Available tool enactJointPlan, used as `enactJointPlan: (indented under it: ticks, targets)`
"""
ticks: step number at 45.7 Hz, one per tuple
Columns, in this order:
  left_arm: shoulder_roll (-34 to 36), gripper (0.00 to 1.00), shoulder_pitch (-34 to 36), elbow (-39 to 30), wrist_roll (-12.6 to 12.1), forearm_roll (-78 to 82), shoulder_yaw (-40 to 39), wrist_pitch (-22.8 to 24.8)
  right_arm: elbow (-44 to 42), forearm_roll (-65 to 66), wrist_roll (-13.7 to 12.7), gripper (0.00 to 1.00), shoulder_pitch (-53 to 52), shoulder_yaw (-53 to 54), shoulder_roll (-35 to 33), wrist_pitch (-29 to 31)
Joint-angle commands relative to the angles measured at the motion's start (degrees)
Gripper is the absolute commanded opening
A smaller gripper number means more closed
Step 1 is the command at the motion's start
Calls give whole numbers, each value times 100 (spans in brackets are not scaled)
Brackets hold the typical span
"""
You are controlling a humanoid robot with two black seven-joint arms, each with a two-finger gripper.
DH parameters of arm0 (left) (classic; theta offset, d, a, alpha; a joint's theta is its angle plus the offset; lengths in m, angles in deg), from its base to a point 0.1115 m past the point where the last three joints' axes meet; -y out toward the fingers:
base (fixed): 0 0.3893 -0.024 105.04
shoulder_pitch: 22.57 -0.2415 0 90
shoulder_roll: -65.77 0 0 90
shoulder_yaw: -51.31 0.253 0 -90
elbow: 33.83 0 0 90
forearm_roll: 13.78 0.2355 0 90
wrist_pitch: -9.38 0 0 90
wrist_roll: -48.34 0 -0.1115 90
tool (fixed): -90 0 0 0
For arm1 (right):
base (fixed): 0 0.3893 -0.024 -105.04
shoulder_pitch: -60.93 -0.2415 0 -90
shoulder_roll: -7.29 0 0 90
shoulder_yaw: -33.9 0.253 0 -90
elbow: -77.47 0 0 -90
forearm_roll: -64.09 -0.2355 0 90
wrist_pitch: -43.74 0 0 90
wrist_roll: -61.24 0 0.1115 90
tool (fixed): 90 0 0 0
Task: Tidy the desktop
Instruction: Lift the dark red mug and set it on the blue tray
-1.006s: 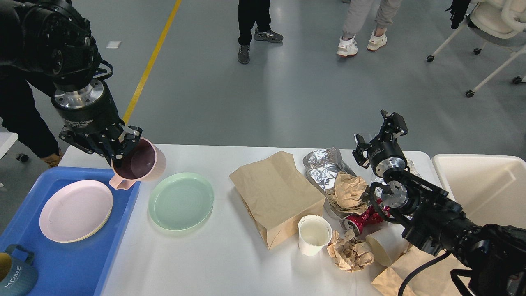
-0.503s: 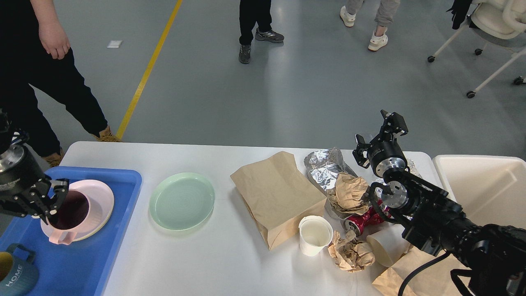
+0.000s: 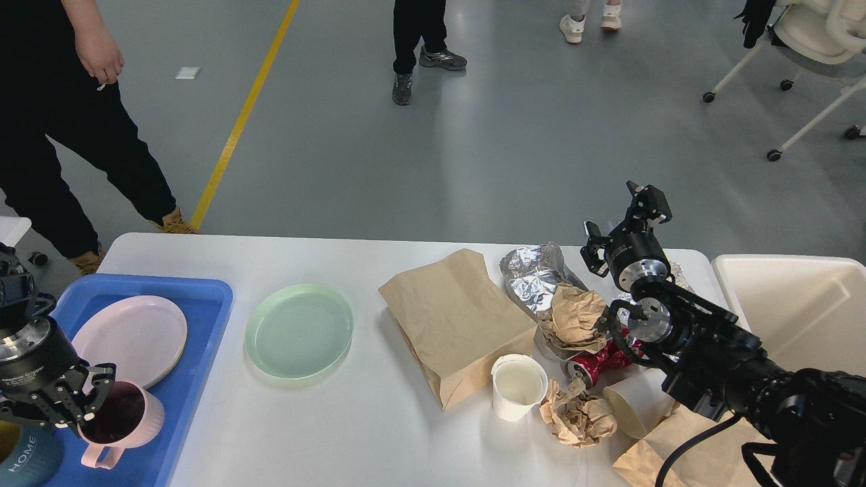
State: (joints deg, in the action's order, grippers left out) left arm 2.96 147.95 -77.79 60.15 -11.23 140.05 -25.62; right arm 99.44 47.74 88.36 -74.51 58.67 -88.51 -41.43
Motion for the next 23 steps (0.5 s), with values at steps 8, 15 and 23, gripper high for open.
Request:
enactJointPlan:
  ticks: [8,15,23]
  targets:
    - [-38,0,-255,177,-2,0,-67,0,0,0,4,100,0,2,0,1]
    - [-46,0,-273,177,-11,8,-111,0,0,0,4,100,0,2,0,1]
    - [-46,4,-282,177,-29,9,-111,0,0,0,4,100,0,2,0,1]
